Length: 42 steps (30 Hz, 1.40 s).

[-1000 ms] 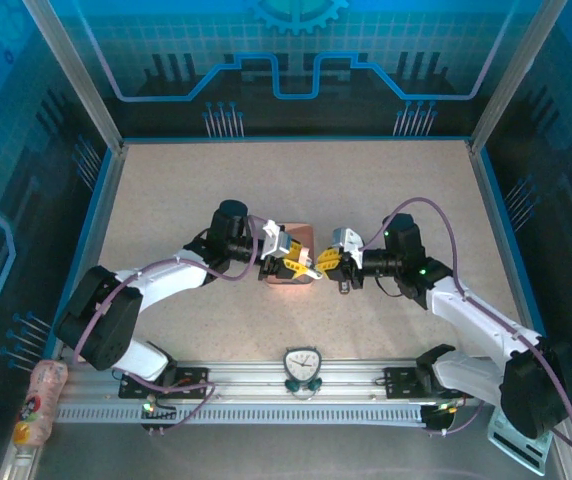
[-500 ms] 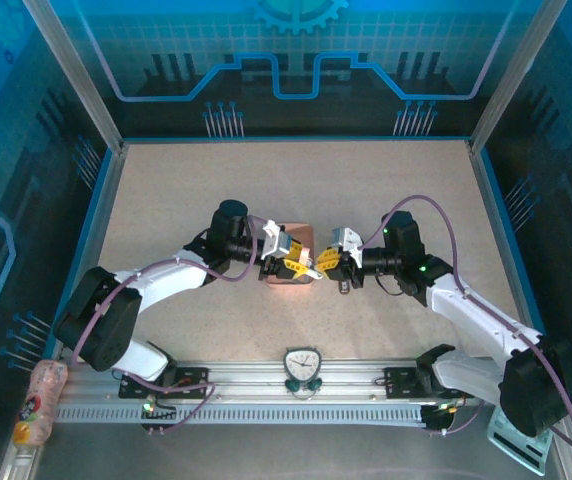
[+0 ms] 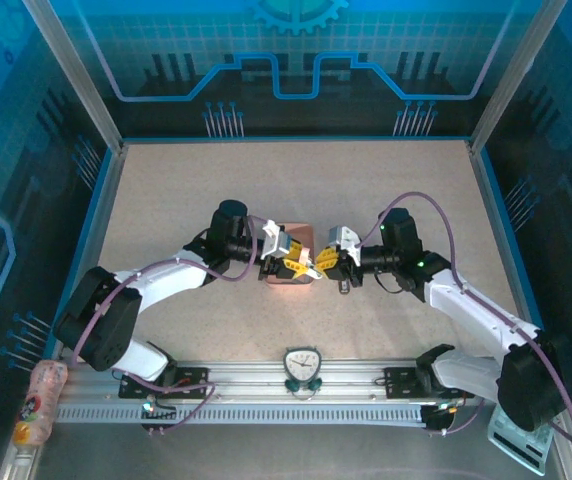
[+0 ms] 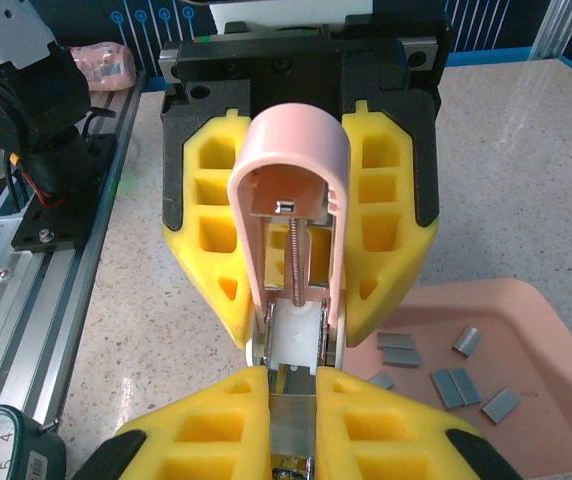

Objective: Load the staples into the stapler

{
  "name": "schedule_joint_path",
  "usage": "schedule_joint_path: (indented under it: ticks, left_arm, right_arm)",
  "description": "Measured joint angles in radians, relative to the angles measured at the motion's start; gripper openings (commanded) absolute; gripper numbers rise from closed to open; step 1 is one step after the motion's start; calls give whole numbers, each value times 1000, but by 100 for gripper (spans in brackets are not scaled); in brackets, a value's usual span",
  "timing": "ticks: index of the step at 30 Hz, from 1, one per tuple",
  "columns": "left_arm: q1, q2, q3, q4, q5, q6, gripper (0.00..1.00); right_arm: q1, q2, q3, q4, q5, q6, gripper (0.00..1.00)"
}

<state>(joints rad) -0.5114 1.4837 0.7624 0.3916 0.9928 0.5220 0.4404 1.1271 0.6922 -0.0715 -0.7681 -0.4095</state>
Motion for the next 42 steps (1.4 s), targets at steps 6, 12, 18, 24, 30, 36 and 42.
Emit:
schedule_joint_path:
  ticks: [6,12,18,24,30,36,42]
  left_arm:
    - [0,0,-1,3,-1,0,29]
    - [-2,0,-1,3,-7,1,29]
    - [-2,0,-1,3,-8,1,29]
    - [-2,0,-1,3,-8,1,29]
    - [-2,0,-1,3,-8,0,29]
    - [-2,0,-1,4,-8,0,29]
    - [-2,0,-1,11,-7,0,29]
  right_arm:
    - [0,-6,3,-12,1,-3,14]
    - [5,-51,3,-13,1,-3,14]
    - [11,-60,3,13,-1,1,14]
    - [21,-31,3,47,-5,9,14]
    - [26,-9,3,66,-11,13,14]
    - [26,-5,3,73,-11,12,14]
    - [26,-4,3,76,-10,12,14]
